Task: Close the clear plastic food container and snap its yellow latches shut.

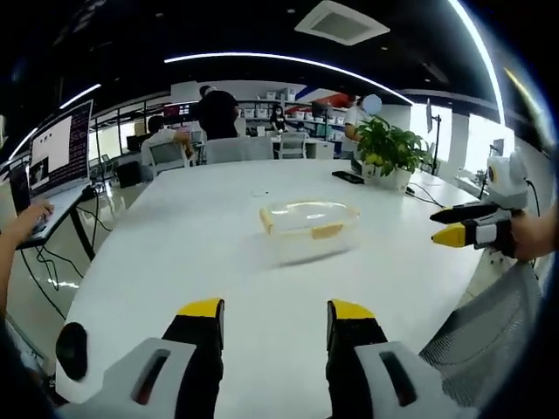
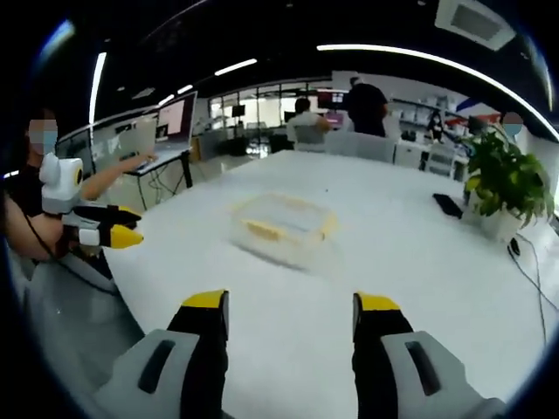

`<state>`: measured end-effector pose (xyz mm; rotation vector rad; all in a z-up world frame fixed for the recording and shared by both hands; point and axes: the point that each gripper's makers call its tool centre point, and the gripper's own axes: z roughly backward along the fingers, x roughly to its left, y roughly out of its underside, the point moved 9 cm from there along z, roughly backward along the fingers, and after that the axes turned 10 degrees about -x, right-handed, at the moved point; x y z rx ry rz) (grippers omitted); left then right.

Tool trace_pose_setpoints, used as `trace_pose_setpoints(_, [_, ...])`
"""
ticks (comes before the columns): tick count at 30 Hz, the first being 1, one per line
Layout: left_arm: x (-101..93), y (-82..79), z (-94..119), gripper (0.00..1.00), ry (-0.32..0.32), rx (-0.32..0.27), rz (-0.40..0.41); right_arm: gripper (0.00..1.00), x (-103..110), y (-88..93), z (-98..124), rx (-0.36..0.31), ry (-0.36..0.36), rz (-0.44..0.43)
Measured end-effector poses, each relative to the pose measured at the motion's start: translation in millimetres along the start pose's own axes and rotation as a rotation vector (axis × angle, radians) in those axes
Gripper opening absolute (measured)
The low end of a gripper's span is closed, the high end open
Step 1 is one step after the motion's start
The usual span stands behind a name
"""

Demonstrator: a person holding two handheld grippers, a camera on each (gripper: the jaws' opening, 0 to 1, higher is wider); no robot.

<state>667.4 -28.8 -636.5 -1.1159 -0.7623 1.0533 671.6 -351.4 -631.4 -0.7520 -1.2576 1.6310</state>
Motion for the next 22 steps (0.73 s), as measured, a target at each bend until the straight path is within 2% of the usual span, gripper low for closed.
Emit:
trace_pose_setpoints(3, [2.1,0.0,0.8,0.41,-0.009,-0.009,0.020,0.53,-0.1,0.6,0.1,0.000,0.004,-0.012])
trace_pose_setpoints(9, [-0.8,0.2,0.6,0.41,-0.002,-0.009,0.004,0.53,4.8,0.9,1.0,0.002,-0.017,0.019])
trace_pose_setpoints(15, [-0.6,1.2,2.3,0.41,-0.007,-0.008,0.004,0.53,3.0,2.6,3.2,0.003,-0.004,0.004])
trace_pose_setpoints(22, [-1.5,1.9,3.5,0.41,-0.006,-0.011,-0.001,0.52,6.1,3.6,4.2,0.006,-0.016,0.029])
